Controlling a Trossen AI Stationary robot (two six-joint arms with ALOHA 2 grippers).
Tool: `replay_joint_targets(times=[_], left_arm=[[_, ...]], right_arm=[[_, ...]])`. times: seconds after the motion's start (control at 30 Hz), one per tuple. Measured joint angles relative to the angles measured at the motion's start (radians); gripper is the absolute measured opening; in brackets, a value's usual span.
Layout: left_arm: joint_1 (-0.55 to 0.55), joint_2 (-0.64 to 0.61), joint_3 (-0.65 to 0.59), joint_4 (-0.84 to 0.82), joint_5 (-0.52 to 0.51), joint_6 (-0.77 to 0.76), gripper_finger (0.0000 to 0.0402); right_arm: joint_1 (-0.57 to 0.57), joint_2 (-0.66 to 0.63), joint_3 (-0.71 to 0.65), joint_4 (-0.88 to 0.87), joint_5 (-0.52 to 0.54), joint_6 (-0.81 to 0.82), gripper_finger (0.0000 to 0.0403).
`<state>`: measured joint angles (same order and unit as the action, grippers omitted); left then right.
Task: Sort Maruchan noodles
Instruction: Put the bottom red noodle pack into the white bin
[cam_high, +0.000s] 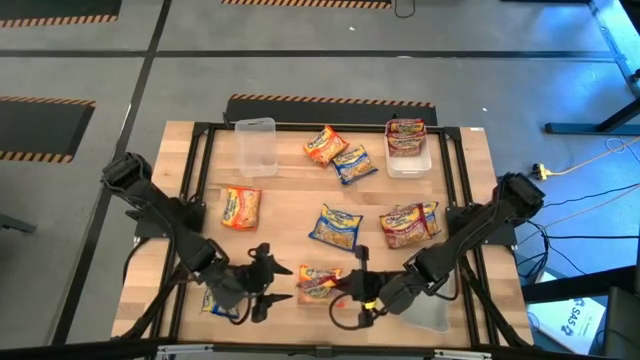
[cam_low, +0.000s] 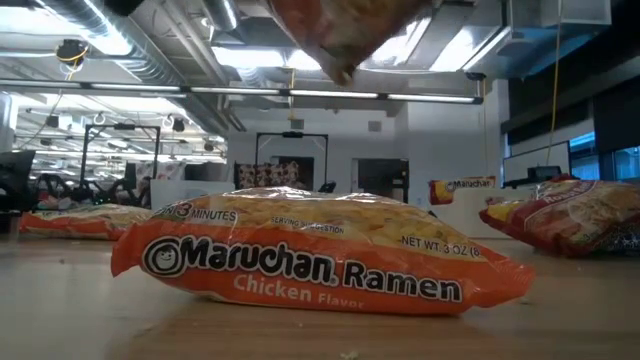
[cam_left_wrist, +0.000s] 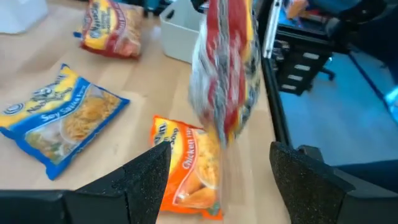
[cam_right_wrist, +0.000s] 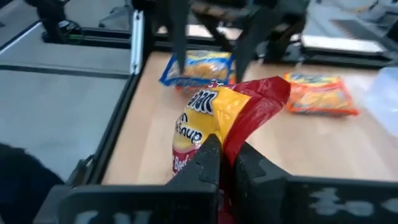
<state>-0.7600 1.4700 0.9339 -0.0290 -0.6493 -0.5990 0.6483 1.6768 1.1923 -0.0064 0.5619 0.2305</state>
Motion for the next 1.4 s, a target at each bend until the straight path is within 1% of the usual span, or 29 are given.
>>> replay_joint_targets(times=[0.13,0.23,0.3,0.43,0.53,0.63,0.73,0.83,1.0,1.07,1.17,1.33,1.4], left_arm=[[-0.035,0.001,-0.092,0.182,-0.075,0.012,0.0268],[-0.050,0.001,-0.149,0.356,-0.127,0.060,0.0268],[-0.045,0.011,-0.178,0.443,-0.125,0.082,0.0268],[-0.025,0.037,-0.190,0.540,-0.117,0.133,0.0268],[-0.014,0.050,-0.190,0.599,-0.104,0.184,0.0268],[-0.001,0.050,-0.190,0.655,-0.105,0.235,0.0268],[0.009,0.050,-0.190,0.715,-0.095,0.293,0.0268],[0.032,0.049,-0.189,0.734,-0.056,0.307,0.0268],[0.086,0.049,-0.187,0.747,0.008,0.315,0.0268],[0.093,0.049,-0.187,0.761,0.022,0.323,0.0264],[0.096,0.049,-0.187,0.765,0.022,0.325,0.0244],[0.096,0.049,-0.186,0.762,0.023,0.344,0.0192],[0.096,0.049,-0.186,0.762,0.023,0.348,0.0178]], right_arm=[[0.000,-0.009,0.000,0.021,0.040,-0.043,0.0001],[0.000,-0.011,-0.001,0.099,0.055,-0.086,0.0000],[0.000,-0.008,-0.001,0.167,0.069,-0.128,0.0000],[-0.009,-0.005,-0.001,0.291,0.084,-0.223,0.0000],[-0.023,-0.005,-0.001,0.329,0.076,-0.239,0.0000],[-0.037,-0.004,0.000,0.357,0.034,-0.240,0.0000],[-0.048,-0.004,-0.001,0.355,0.034,-0.240,0.0000],[-0.050,-0.004,-0.001,0.382,0.021,-0.243,0.0000],[-0.070,0.031,0.000,0.490,0.000,-0.289,0.0000],[-0.081,0.038,0.000,0.496,-0.005,-0.288,0.0000],[-0.082,0.039,0.000,0.502,-0.005,-0.288,0.0000],[-0.082,0.039,0.000,0.504,-0.005,-0.288,0.0004],[-0.082,0.039,0.000,0.503,-0.006,-0.284,0.0007]])
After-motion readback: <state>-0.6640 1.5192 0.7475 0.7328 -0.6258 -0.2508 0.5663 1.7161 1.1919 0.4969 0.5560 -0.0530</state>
